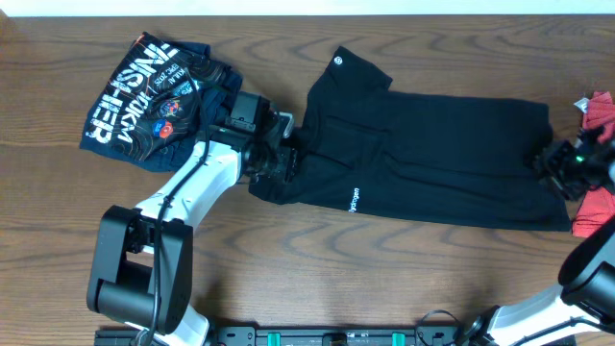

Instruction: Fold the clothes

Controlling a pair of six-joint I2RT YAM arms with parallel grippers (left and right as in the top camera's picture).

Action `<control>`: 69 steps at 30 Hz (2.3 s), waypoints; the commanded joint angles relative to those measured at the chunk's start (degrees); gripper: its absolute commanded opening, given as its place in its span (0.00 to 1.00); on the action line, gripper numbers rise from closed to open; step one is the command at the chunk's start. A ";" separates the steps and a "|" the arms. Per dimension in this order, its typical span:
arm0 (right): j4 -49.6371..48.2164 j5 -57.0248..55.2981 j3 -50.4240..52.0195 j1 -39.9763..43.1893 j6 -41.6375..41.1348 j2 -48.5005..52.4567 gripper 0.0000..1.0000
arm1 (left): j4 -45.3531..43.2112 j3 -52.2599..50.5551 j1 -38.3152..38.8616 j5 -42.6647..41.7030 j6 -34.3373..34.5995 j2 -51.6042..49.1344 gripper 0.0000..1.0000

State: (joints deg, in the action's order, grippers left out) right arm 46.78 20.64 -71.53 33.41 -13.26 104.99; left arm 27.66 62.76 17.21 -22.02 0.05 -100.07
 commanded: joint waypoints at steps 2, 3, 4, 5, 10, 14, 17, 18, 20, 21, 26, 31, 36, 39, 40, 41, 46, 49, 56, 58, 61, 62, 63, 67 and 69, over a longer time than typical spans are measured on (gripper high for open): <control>-1.64 -4.52 0.20 -4.87 -2.38 0.24 0.51 | -1.03 1.33 0.50 2.25 1.16 0.07 0.57; -1.88 -4.26 0.20 -5.73 -2.36 0.24 0.51 | -1.03 1.33 0.48 4.02 1.11 -0.11 0.56; -1.84 -4.13 0.20 -6.58 -2.36 0.24 0.51 | -1.22 1.33 0.48 4.87 1.07 -0.13 0.56; -1.73 -4.11 0.20 -7.37 -2.36 0.24 0.50 | -1.62 1.33 0.48 4.94 0.74 -0.31 0.57; -0.68 -4.09 0.20 -10.23 -2.38 0.24 0.51 | -6.82 1.33 0.50 9.79 -2.80 -1.68 0.57; 1.29 -4.11 0.20 -11.52 -2.36 0.24 0.51 | -11.08 1.33 0.50 11.58 -2.84 -4.02 0.54; 2.49 -4.11 0.20 -11.80 -2.36 0.24 0.50 | -13.77 1.33 0.50 11.56 -2.82 -6.43 0.37; 2.75 -4.15 0.20 -11.78 -2.32 0.24 0.51 | -14.38 1.33 0.48 11.58 -2.82 -7.17 0.29; 3.13 -4.13 0.20 -11.67 -2.10 0.24 0.50 | -15.23 1.33 0.50 11.52 -2.82 -8.74 0.19; 3.21 -4.15 0.20 -11.67 -2.10 0.24 0.51 | -15.43 1.33 0.50 11.37 -2.84 -9.53 0.13; 4.13 -4.13 0.20 -11.74 -2.12 0.24 0.49 | -13.03 1.33 -0.35 16.46 -1.75 -13.79 0.06; 5.35 -4.15 0.20 -11.72 -0.46 0.24 0.49 | -2.82 1.33 -4.17 34.82 13.79 -14.99 0.06; 5.31 -4.17 0.20 -11.67 0.24 0.24 0.49 | 4.35 1.33 -8.07 33.44 16.00 -14.10 0.06; 5.03 -4.15 0.20 -11.67 0.24 0.24 0.49 | 6.78 1.36 -9.18 32.50 16.46 -12.76 0.06; 4.90 -4.15 0.20 -11.67 0.28 0.24 0.49 | 6.99 1.36 -9.29 31.85 16.13 -12.22 0.06; 4.61 -3.91 0.20 -11.67 0.87 0.24 0.49 | 7.08 1.36 -9.27 31.43 16.13 -11.61 0.07; 1.62 2.60 0.11 -11.67 6.25 0.24 0.50 | 7.85 1.36 -9.27 26.82 16.13 -5.53 0.26; 0.15 2.34 0.02 -11.67 6.25 0.24 0.53 | 8.46 1.36 -9.27 26.47 16.11 -0.61 0.40; 6.88 -15.98 0.13 -11.56 3.54 0.24 0.49 | 9.90 1.36 -9.27 23.47 15.21 12.35 0.61; 11.30 -17.09 0.22 -11.56 2.16 0.24 0.49 | 12.11 1.36 -9.27 22.97 15.23 15.96 0.63; 13.57 -19.10 1.73 -11.54 -0.07 0.24 0.50 | 16.65 1.36 -9.27 19.26 15.21 20.55 0.63; 11.96 -19.71 3.02 -11.30 -1.49 0.24 0.50 | 18.36 1.33 -9.27 17.75 15.21 21.51 0.63; 10.32 -19.78 4.22 -11.10 -2.29 0.24 0.46 | 19.61 1.33 -9.27 16.98 15.21 21.90 0.63; -1.92 -17.40 12.22 -9.62 -8.02 0.24 0.17 | 24.44 1.22 -9.27 16.39 15.26 21.55 0.63; -10.60 -12.74 16.94 -8.94 -9.68 0.24 0.08 | 25.29 1.22 -9.27 16.39 15.26 21.03 0.63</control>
State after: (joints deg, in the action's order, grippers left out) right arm 42.89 3.49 -60.40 23.14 -17.37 104.97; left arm 52.10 64.05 8.25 -4.08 15.81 -78.22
